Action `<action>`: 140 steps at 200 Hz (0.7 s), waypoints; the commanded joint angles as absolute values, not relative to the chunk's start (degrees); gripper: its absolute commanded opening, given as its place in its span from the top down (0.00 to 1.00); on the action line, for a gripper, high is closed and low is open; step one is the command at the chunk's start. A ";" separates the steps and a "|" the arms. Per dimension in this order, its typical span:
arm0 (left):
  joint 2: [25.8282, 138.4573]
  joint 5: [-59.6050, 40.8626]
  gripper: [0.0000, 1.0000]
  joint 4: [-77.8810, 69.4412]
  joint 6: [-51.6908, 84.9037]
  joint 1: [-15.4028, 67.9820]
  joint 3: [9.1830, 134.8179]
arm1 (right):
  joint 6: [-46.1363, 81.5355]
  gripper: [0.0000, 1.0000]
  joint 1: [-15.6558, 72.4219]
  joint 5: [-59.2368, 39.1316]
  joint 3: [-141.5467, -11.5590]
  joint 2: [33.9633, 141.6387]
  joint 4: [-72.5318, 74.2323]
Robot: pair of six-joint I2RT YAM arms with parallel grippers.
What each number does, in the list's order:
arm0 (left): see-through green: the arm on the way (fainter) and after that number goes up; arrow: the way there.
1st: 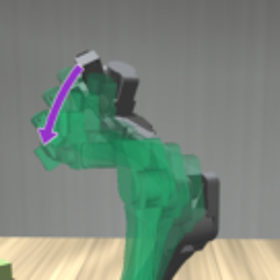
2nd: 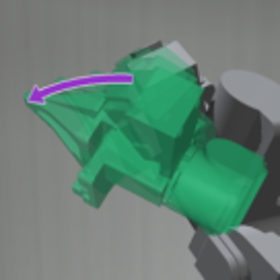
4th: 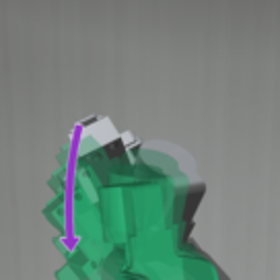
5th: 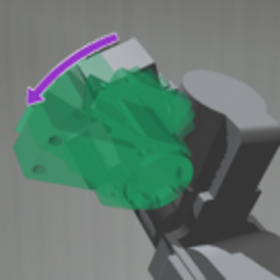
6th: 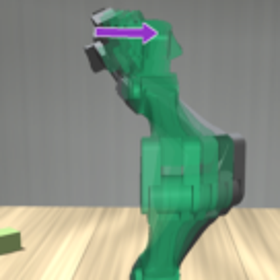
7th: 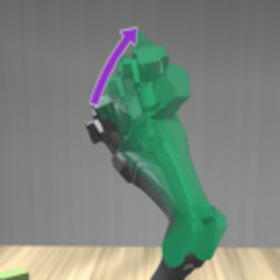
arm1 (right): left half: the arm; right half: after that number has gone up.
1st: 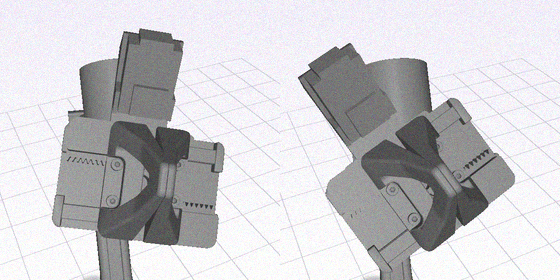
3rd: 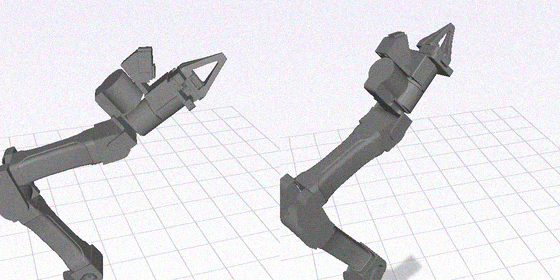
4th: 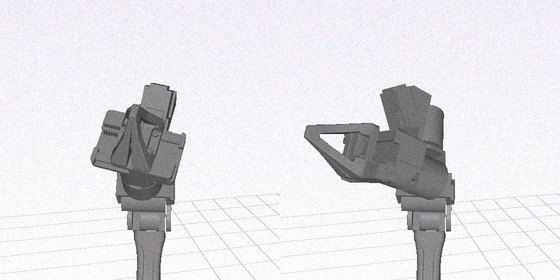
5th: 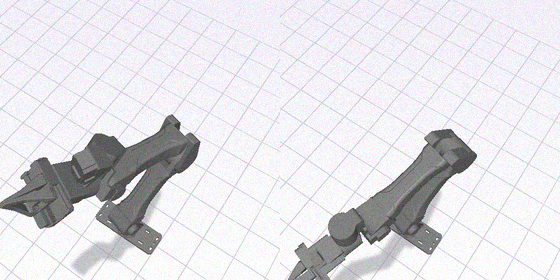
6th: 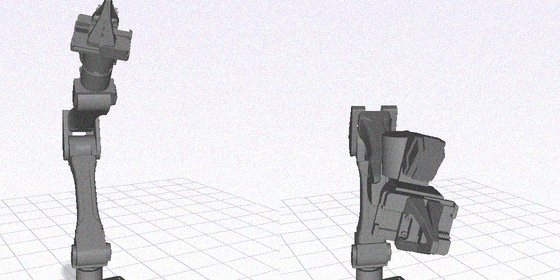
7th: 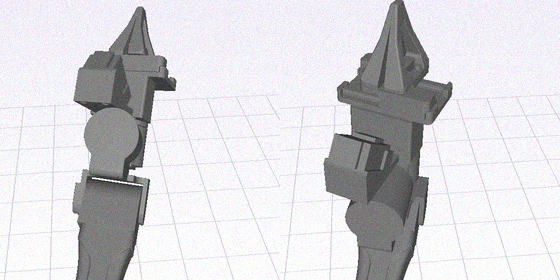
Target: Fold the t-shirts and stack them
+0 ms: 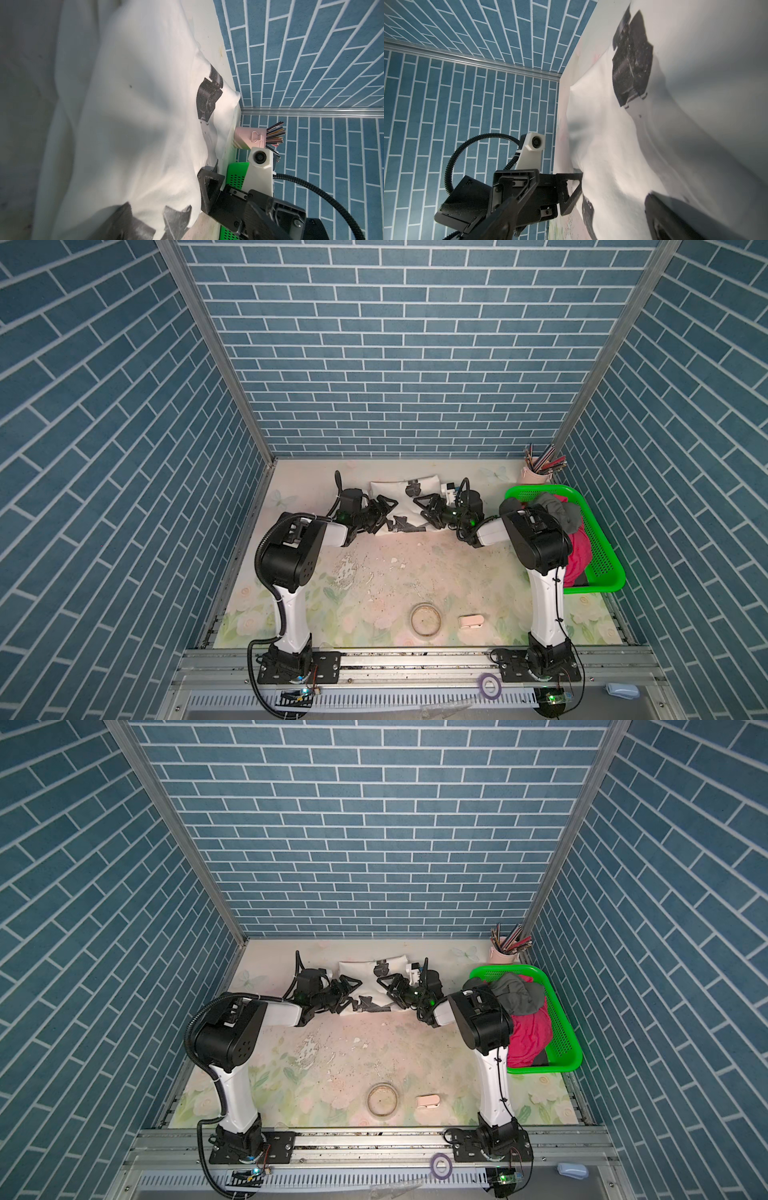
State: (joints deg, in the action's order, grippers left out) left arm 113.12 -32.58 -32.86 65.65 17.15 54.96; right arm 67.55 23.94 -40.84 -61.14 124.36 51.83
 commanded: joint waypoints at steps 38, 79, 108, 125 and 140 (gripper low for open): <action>114.48 -30.51 0.13 -25.14 61.74 15.99 56.69 | 61.73 0.03 21.73 -42.32 -74.09 122.89 39.75; 115.31 -30.93 0.13 -25.67 62.25 16.00 56.90 | 64.93 0.03 20.48 -41.97 -81.68 130.11 42.77; 115.74 -30.94 0.13 -25.50 62.31 15.99 57.44 | 65.68 0.02 20.66 -42.36 -88.72 135.25 43.43; 115.82 -30.95 0.13 -25.27 62.31 16.07 57.58 | 67.14 0.02 20.74 -41.58 -92.02 138.44 43.88; 115.69 -30.94 0.13 -25.09 62.15 16.13 57.54 | 68.75 0.02 20.74 -40.76 -94.45 141.23 44.81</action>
State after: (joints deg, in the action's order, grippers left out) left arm 113.27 -32.88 -28.21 63.24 16.64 57.23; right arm 64.99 20.56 -41.50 -90.61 137.45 42.52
